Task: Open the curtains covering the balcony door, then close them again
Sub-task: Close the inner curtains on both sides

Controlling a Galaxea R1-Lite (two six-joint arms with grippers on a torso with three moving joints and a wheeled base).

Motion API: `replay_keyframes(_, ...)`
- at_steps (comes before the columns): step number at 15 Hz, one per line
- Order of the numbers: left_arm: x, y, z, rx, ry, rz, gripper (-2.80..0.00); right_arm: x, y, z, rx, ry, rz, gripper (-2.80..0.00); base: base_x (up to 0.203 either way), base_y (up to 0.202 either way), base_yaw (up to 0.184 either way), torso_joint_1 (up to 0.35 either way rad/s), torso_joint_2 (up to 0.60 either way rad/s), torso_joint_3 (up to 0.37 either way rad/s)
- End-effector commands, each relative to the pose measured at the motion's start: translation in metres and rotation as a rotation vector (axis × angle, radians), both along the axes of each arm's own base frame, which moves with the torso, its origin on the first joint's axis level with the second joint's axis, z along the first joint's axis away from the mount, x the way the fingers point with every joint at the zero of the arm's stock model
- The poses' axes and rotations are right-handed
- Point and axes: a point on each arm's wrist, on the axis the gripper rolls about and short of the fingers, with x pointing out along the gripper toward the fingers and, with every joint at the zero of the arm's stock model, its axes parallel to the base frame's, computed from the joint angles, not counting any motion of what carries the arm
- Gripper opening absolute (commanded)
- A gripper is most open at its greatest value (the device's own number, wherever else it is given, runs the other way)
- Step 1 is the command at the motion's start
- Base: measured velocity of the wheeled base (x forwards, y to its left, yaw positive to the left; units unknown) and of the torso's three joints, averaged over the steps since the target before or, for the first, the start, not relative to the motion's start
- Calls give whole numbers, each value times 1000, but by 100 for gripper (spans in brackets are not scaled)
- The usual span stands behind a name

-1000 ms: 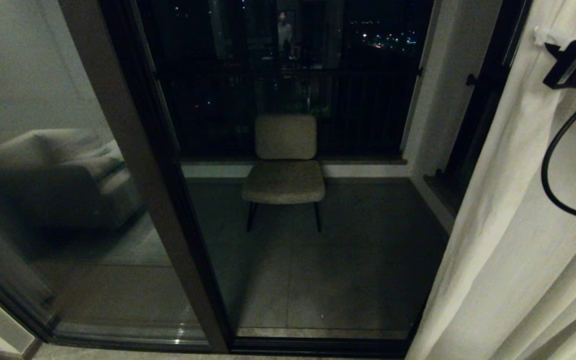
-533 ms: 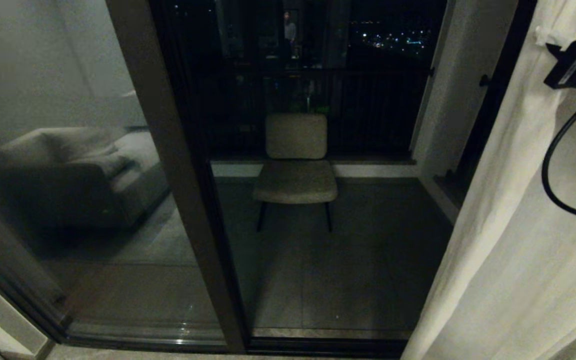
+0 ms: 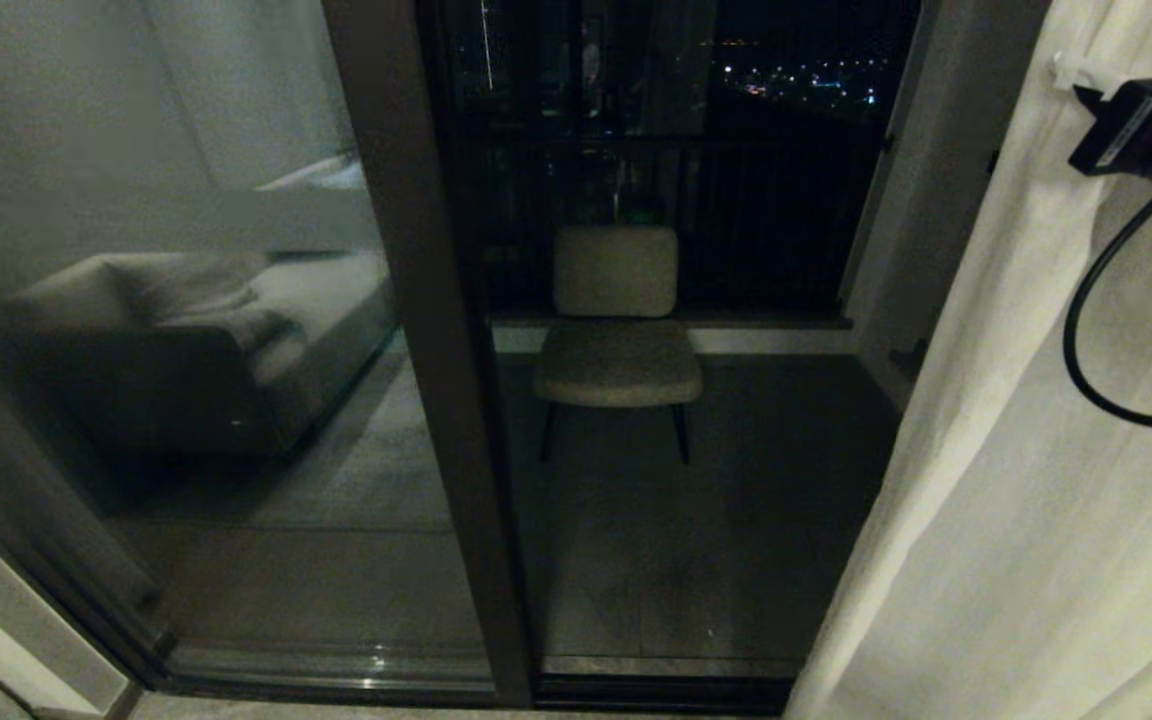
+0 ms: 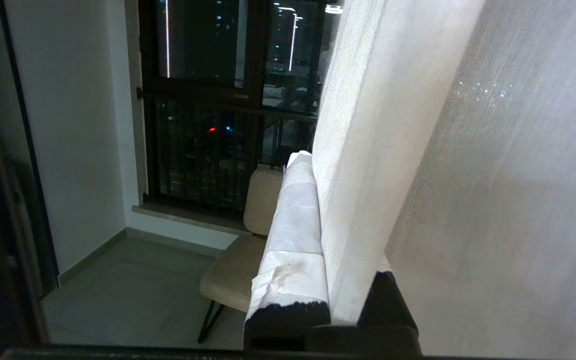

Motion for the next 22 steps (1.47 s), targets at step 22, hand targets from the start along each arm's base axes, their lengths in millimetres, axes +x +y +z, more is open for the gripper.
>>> replay_keyframes(22,0,0,0,0,-1,0,-280,28,2,19,2,-73,3,-280,0,191,1,2,3,2)
